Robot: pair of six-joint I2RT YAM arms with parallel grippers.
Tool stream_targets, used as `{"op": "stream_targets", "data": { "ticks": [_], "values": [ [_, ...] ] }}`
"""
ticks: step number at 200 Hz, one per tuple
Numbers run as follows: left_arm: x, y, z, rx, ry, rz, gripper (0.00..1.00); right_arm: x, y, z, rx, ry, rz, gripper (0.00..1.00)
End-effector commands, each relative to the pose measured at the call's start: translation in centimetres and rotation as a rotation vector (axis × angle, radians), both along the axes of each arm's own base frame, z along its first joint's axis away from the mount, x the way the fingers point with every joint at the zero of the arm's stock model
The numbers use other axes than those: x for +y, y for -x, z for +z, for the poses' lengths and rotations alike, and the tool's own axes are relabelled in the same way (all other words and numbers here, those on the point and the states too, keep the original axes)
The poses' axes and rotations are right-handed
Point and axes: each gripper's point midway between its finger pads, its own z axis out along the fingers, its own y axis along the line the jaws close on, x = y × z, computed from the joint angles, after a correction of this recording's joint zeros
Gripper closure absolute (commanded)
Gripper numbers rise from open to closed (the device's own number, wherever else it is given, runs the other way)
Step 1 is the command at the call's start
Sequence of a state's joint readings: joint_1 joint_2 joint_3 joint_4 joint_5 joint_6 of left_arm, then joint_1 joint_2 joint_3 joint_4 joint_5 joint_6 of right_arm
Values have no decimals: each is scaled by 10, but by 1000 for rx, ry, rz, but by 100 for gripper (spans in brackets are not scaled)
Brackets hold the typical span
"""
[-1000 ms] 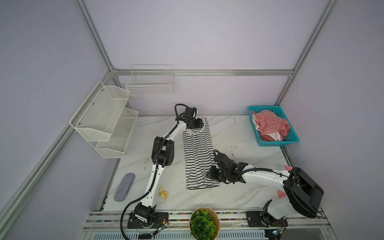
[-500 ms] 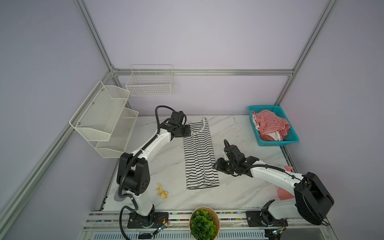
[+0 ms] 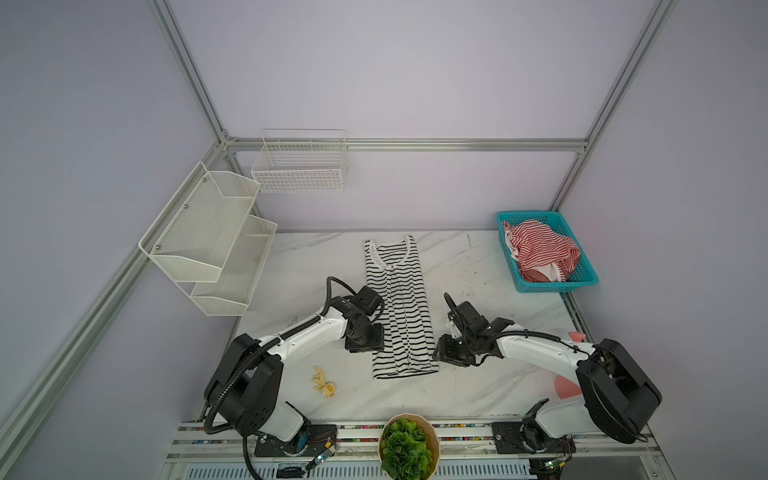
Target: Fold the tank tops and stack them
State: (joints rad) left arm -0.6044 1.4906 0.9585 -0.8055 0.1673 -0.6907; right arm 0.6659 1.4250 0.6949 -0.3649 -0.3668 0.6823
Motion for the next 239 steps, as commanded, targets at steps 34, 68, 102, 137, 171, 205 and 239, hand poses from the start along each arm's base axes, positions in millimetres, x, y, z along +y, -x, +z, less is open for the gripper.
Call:
{"op": "stream_targets", "data": {
  "ticks": [34,68,102,137,171,205,239],
  "values": [
    [-2,32,-22,126,29,73,44,2,13,-9,57,-24,-1,53],
    [-8,43,-36,178,65,92,45,7,16,-11,70,-44,-5,55],
    [-11,52,-50,211,89,119,46,9,23,-18,94,-33,0,56],
    [-18,52,-55,232,117,124,47,10,26,-24,109,-23,-2,61],
    [-15,58,-59,251,113,124,58,13,29,-27,114,-16,1,70],
    [-16,60,-56,253,124,133,81,17,32,-25,110,-27,0,86],
    [-11,63,-52,246,114,141,71,21,32,-19,90,-36,-5,92]
  ]
}}
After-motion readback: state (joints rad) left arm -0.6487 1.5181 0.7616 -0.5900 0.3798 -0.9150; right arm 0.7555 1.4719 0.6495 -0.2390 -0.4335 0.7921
